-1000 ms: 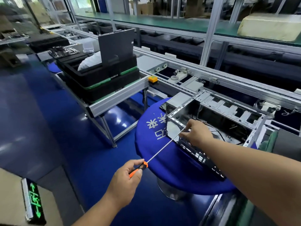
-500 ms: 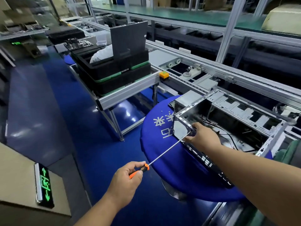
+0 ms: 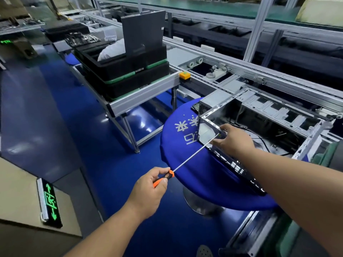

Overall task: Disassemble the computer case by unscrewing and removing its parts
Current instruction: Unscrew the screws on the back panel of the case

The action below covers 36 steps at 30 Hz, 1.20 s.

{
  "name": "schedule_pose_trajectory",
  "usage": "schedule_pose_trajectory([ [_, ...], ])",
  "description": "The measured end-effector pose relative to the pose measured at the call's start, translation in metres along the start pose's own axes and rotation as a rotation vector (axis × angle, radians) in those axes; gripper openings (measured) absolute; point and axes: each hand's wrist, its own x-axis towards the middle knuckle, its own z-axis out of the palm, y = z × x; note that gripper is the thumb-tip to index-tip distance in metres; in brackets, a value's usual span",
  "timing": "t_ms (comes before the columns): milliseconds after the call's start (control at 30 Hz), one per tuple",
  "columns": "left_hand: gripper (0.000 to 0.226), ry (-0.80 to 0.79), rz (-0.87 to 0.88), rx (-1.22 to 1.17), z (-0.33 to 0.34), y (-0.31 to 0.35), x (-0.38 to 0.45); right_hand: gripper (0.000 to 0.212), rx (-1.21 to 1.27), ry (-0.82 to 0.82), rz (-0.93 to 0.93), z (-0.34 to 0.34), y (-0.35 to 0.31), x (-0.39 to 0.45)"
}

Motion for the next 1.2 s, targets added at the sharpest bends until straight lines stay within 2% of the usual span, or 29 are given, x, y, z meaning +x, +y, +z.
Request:
schedule_pose_trajectory([
  [133,0.035,0.01,0.105,0.181,-0.001,0.002,-0.003,0.077,-0.019,0.014,-0.02,0.001,0.002,-0.001],
  [267,0.042,0.11,0.297,0.436,0.001,0.005,-0.006,0.094,-0.03,0.01,-0.028,-0.001,0.002,-0.002],
  [333,0.042,0.138,0.318,0.452,0.001,0.005,-0.007,0.093,-0.039,0.006,-0.031,-0.002,0.004,-0.003],
  [400,0.04,0.113,0.286,0.394,0.001,0.005,-0.006,0.083,-0.057,-0.001,-0.028,-0.002,0.006,-0.002],
  [467,0.033,0.054,0.18,0.23,0.002,0.006,-0.004,0.075,-0.058,-0.008,-0.014,-0.002,0.009,-0.001],
  [533,0.027,0.028,-0.019,-0.004,0.003,0.008,0.002,0.075,-0.056,-0.005,-0.012,-0.002,0.01,-0.001],
  [700,0.023,-0.12,-0.742,-0.84,0.0,0.023,0.009,0.079,-0.066,-0.002,-0.028,-0.004,0.01,-0.001],
  [767,0.018,-0.141,-0.828,-0.911,0.001,0.027,0.009,0.078,-0.08,-0.008,-0.028,-0.004,0.01,-0.001],
  [833,0.016,-0.118,-0.776,-0.799,0.004,0.026,0.008,0.077,-0.099,-0.006,-0.029,-0.004,0.009,-0.001],
  [1033,0.022,0.025,-0.366,-0.202,0.008,0.02,0.007,0.079,-0.107,0.002,-0.008,-0.001,0.01,0.0],
  [1133,0.015,0.066,-0.178,0.106,0.005,0.021,0.003,0.08,-0.104,0.004,-0.002,0.0,0.01,0.001],
  [1200,0.018,0.086,-0.071,0.258,0.003,0.017,0.0,0.08,-0.104,0.003,-0.003,0.0,0.01,0.001],
])
